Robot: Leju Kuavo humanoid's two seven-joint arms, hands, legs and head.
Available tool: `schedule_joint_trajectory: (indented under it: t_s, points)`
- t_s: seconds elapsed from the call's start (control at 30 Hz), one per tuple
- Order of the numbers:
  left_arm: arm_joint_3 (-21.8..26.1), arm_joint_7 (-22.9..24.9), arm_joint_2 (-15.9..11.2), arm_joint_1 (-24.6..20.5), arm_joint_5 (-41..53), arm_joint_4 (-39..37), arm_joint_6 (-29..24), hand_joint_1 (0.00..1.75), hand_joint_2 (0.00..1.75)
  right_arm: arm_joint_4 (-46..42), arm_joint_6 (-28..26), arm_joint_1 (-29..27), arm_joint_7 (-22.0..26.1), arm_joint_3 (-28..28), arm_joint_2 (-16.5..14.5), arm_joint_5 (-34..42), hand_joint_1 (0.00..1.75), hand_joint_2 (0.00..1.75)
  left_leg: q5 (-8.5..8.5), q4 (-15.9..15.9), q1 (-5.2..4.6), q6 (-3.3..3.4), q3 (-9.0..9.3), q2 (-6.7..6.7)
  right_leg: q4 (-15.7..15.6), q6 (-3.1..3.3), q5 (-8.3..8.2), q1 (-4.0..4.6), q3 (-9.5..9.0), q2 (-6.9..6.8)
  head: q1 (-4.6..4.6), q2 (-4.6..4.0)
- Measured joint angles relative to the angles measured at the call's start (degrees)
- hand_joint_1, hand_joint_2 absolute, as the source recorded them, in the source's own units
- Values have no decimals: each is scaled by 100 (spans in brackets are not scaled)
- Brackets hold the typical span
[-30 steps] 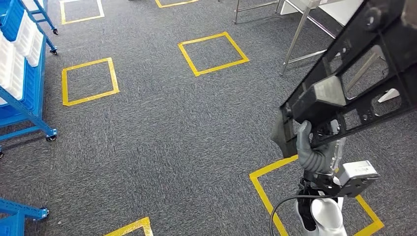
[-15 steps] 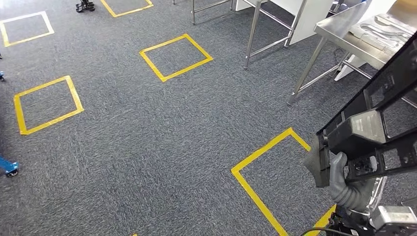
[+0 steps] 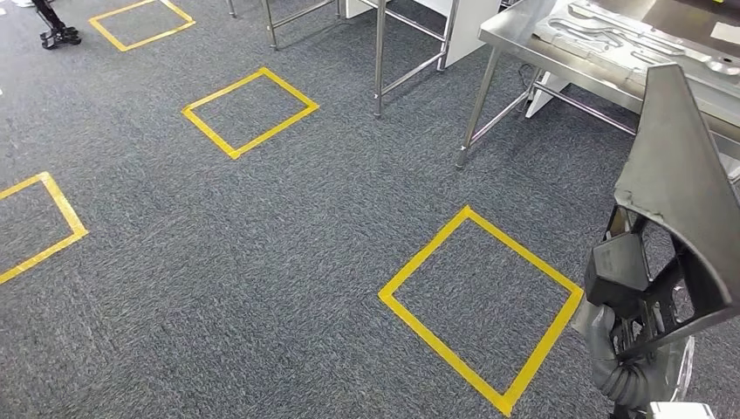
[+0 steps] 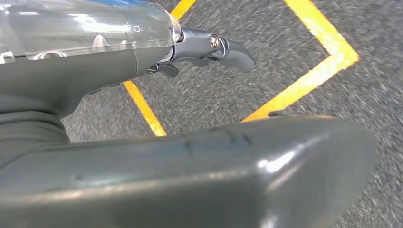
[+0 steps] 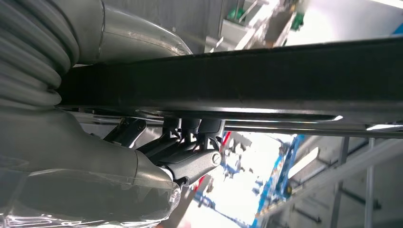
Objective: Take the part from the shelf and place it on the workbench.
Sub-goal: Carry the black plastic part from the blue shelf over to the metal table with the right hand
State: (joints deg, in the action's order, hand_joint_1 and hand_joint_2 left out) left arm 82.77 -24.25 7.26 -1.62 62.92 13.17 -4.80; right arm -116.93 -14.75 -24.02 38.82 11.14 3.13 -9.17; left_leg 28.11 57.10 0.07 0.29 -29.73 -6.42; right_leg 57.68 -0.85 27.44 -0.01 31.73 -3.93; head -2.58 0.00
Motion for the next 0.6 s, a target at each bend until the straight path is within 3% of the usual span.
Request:
schedule_joint_trajectory:
  t_s: [0.07, 0.1, 0.17, 0.23, 0.27, 0.3, 0.37, 0.43, 0.5, 0.57, 0.6]
  points:
    - [-12, -78, -45, -21, 11, 5, 30, 0, 0, 45, -74, -6, 30, -54, 20, -24, 175, 175, 32, 11, 10, -72, 33, -37, -30, 70, -32, -12, 2, 142, 0, 0]
    - [-18, -132, -73, -30, 23, 9, 51, 0, 0, 78, -112, 5, 36, -103, 23, -46, 175, 175, 106, 97, 17, -102, 11, 56, -52, 103, -51, -29, -5, 210, 0, 0]
    - [-35, -252, -129, -31, 55, 15, 105, 0, 0, 158, -189, 58, 41, -226, 21, -94, 175, 175, 432, 626, 35, -140, -210, 378, -80, 161, -82, -60, -14, 331, -1, 0]
    - [-51, -349, -180, -15, 75, 20, 155, 0, 0, 249, -251, 103, 44, -347, 20, -119, 175, 175, 793, 1421, 40, -152, -584, 566, -70, 189, -88, -55, 2, 471, -1, 0]
    - [-60, -390, -207, -6, 88, 22, 176, 0, 0, 292, -272, 108, 49, -398, 20, -118, 175, 175, 845, 1662, 40, -153, -710, 596, -62, 193, -88, -51, 6, 550, -1, 0]
    - [-72, -423, -231, -1, 102, 25, 200, 0, 0, 325, -285, 111, 57, -433, 19, -108, 175, 175, 784, 1704, 40, -150, -749, 610, -52, 192, -87, -49, 8, 629, -1, 0]
    - [-107, -486, -285, -2, 143, 30, 267, 0, 0, 384, -306, 131, 76, -480, -2, -78, 175, 175, 356, 1110, 50, -132, -516, 693, -25, 180, -79, -52, 4, 793, -1, 0]
    - [-142, -524, -347, -10, 196, 31, 344, 0, 0, 431, -328, 160, 88, -513, -42, -47, 175, 175, 35, 356, 70, -103, -201, 958, 20, 142, -64, -46, 26, 940, -1, 0]
    - [-175, -548, -412, -22, 249, 31, 412, 0, 0, 460, -349, 166, 92, -538, -74, -23, 175, 175, 1, 85, 67, -66, -87, 1089, 44, 74, -71, -56, 79, 1071, -1, 0]
    - [-220, -579, -473, -53, 286, 31, 445, 0, 0, 484, -356, 150, 93, -546, -89, -10, 175, 175, -26, 44, 61, -1, -71, 961, 41, -4, -89, -79, 119, 1147, -1, 0]
    - [-243, -602, -507, -71, 297, 31, 451, 0, 0, 498, -358, 147, 94, -546, -92, -3, 175, 175, -44, 18, 67, 40, -63, 893, 91, -37, -53, -79, 146, 1054, -1, 0]
